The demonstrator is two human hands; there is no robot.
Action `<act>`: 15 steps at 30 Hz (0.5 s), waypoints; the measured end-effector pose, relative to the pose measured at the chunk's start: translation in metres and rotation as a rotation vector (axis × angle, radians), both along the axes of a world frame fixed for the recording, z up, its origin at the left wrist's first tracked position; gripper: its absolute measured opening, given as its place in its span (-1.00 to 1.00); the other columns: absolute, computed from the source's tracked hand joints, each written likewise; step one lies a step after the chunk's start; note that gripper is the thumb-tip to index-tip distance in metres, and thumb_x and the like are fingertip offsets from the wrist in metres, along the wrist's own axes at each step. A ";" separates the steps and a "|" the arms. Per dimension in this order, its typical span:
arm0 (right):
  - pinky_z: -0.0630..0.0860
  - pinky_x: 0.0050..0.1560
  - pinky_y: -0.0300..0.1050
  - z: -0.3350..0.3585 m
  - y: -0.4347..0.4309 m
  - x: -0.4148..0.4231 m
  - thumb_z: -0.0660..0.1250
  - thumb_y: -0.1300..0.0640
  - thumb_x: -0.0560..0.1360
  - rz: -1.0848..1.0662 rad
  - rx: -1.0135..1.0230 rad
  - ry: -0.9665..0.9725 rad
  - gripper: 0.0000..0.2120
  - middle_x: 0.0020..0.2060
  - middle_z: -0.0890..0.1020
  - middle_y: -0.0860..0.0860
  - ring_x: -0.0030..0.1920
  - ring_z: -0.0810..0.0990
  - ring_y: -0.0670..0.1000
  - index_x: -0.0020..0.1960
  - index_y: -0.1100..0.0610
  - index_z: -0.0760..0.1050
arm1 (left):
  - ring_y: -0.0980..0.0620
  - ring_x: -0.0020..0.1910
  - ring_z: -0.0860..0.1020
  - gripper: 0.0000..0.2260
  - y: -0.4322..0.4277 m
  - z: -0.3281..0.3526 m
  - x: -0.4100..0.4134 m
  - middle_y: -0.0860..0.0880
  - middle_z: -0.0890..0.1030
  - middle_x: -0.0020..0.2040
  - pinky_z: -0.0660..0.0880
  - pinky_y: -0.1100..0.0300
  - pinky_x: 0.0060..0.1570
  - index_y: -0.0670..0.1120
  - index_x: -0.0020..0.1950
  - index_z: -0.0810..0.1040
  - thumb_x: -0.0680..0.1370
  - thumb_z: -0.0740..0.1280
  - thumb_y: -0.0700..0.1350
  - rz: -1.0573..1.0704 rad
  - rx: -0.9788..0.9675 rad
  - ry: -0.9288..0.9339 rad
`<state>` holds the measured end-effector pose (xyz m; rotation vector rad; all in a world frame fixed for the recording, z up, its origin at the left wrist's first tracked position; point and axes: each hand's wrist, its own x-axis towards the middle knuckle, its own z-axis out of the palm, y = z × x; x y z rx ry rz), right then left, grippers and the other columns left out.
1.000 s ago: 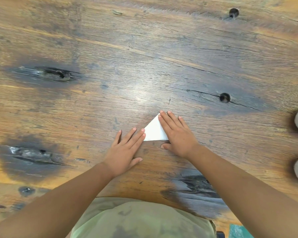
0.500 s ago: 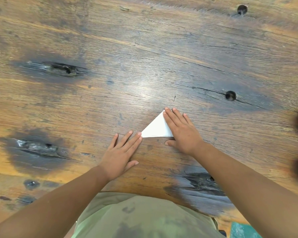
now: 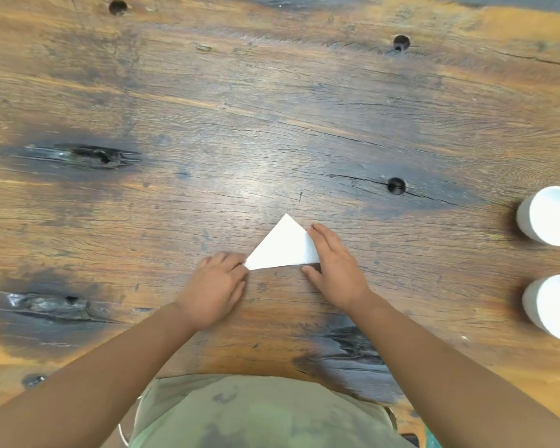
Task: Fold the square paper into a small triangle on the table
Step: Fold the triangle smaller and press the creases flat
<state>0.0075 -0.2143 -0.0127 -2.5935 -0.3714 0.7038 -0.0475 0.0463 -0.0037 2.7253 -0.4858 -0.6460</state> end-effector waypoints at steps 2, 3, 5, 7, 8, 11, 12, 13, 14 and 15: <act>0.45 0.30 0.00 0.003 -0.004 0.000 0.36 0.10 0.52 -0.114 0.001 -0.044 -0.40 0.50 0.24 -0.01 0.41 0.36 0.05 0.50 0.10 0.24 | -0.11 0.14 0.54 -0.81 -0.008 0.001 0.013 -0.06 0.59 0.17 0.46 -0.02 0.14 -0.12 0.14 0.58 0.58 0.27 -0.14 0.048 -0.034 -0.010; 0.49 0.23 -0.01 0.003 -0.005 0.000 0.35 0.13 0.52 -0.152 -0.005 -0.068 -0.46 0.44 0.30 0.00 0.36 0.42 0.05 0.46 0.12 0.30 | -0.11 0.12 0.54 -0.82 -0.012 0.001 0.019 -0.06 0.58 0.15 0.47 -0.01 0.12 -0.13 0.14 0.57 0.58 0.26 -0.15 0.073 -0.055 -0.011; 0.51 0.15 -0.02 0.002 -0.007 0.002 0.34 0.13 0.52 -0.202 -0.030 -0.096 -0.56 0.31 0.40 0.02 0.27 0.46 0.06 0.37 0.14 0.39 | -0.13 0.18 0.51 -0.78 -0.023 -0.001 0.027 -0.09 0.54 0.22 0.47 -0.03 0.15 -0.13 0.21 0.54 0.59 0.27 -0.14 0.086 -0.089 -0.019; 0.52 0.13 0.01 0.001 -0.009 0.004 0.34 0.08 0.53 -0.246 -0.058 -0.083 -0.62 0.21 0.44 0.03 0.21 0.47 0.07 0.31 0.12 0.42 | -0.15 0.40 0.38 -0.65 -0.035 -0.006 0.030 -0.12 0.41 0.44 0.37 -0.08 0.33 -0.12 0.38 0.44 0.61 0.27 -0.06 0.051 -0.072 0.011; 0.52 0.13 0.03 0.000 -0.009 0.005 0.35 0.05 0.53 -0.265 -0.064 -0.068 -0.64 0.18 0.44 0.03 0.19 0.47 0.07 0.29 0.11 0.43 | -0.13 0.50 0.25 -0.56 -0.041 -0.009 0.030 -0.11 0.28 0.54 0.28 -0.09 0.42 -0.10 0.47 0.34 0.62 0.25 0.00 0.028 -0.049 0.042; 0.52 0.09 0.05 -0.003 -0.008 0.007 0.38 -0.03 0.50 -0.315 -0.086 -0.019 -0.63 0.12 0.43 0.03 0.14 0.46 0.07 0.23 0.07 0.42 | -0.06 0.60 -0.07 -0.43 -0.052 -0.019 0.025 -0.02 -0.04 0.64 0.00 -0.10 0.54 -0.01 0.59 0.08 0.64 0.18 0.10 -0.034 0.030 0.103; 0.52 0.07 0.05 -0.003 -0.007 0.008 0.40 -0.05 0.49 -0.323 -0.101 -0.010 -0.63 0.10 0.43 0.03 0.12 0.46 0.07 0.21 0.06 0.41 | -0.06 0.60 -0.12 -0.42 -0.054 -0.022 0.022 -0.01 -0.09 0.64 -0.06 -0.11 0.55 0.00 0.60 0.04 0.64 0.17 0.11 -0.046 0.047 0.106; 0.51 0.05 0.04 -0.004 -0.006 0.009 0.41 -0.06 0.48 -0.326 -0.119 -0.005 -0.63 0.09 0.42 0.03 0.11 0.46 0.08 0.18 0.06 0.39 | -0.06 0.60 -0.16 -0.41 -0.056 -0.024 0.019 -0.01 -0.12 0.64 -0.10 -0.12 0.55 0.01 0.61 0.01 0.64 0.16 0.11 -0.050 0.058 0.104; 0.51 0.04 0.03 -0.005 -0.004 0.010 0.42 -0.06 0.48 -0.328 -0.134 -0.002 -0.63 0.08 0.42 0.03 0.10 0.46 0.08 0.16 0.05 0.38 | -0.05 0.60 -0.19 -0.40 -0.057 -0.026 0.017 -0.01 -0.14 0.64 -0.13 -0.12 0.55 0.03 0.61 -0.02 0.65 0.16 0.10 -0.049 0.064 0.102; 0.50 0.03 0.03 -0.005 -0.002 0.010 0.43 -0.05 0.47 -0.329 -0.144 0.000 -0.63 0.08 0.43 0.04 0.09 0.45 0.09 0.15 0.06 0.37 | -0.05 0.60 -0.21 -0.40 -0.057 -0.027 0.016 0.00 -0.15 0.64 -0.15 -0.12 0.54 0.04 0.61 -0.04 0.65 0.15 0.10 -0.044 0.065 0.103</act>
